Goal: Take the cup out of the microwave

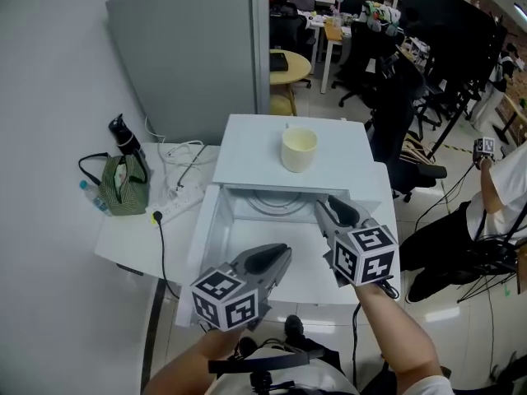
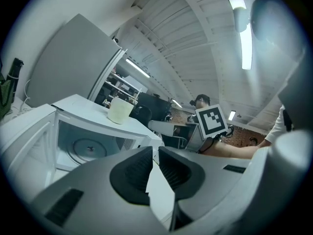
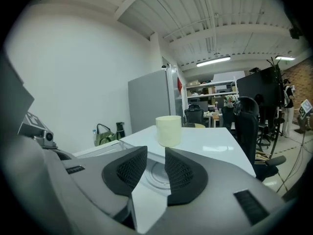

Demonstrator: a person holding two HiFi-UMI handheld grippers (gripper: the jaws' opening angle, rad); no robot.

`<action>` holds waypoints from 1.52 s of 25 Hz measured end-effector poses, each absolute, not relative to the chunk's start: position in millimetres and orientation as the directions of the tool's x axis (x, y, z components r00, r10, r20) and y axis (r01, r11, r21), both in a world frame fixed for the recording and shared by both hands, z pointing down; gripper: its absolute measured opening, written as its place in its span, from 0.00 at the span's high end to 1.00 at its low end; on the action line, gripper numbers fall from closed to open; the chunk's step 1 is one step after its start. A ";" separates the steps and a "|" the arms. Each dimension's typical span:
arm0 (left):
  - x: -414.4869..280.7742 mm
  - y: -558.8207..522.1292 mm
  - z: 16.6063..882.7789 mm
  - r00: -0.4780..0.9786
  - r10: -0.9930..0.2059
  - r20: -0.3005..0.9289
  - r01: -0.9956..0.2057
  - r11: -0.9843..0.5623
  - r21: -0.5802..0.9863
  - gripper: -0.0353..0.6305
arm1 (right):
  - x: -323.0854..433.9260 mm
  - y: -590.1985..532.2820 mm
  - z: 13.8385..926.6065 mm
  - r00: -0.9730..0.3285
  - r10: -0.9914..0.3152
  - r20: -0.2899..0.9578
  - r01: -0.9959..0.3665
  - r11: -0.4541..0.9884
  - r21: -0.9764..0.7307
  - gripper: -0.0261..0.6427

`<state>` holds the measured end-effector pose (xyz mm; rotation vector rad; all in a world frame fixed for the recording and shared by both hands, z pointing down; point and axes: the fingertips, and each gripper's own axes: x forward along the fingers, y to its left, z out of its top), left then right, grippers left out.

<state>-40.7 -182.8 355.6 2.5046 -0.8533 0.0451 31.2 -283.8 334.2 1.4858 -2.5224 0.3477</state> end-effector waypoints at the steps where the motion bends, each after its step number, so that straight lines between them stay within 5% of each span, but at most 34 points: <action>1: -40.2 -180.8 356.3 0.807 -0.561 0.184 -0.577 -0.686 0.442 0.88 | 31.5 -278.7 338.0 -0.472 -0.833 0.288 -0.880 0.463 -0.104 0.81; 4: -38.9 -175.0 358.5 0.818 -0.546 0.181 -0.563 -0.694 0.449 0.88 | 30.3 -262.3 351.7 -0.458 -0.832 0.313 -0.886 0.455 -0.087 0.93; 38: -51.9 -61.7 386.6 0.913 -0.358 0.195 -0.407 -0.759 0.508 0.88 | -13.2 -93.1 399.9 -0.422 -0.832 0.361 -0.906 0.370 -0.208 0.93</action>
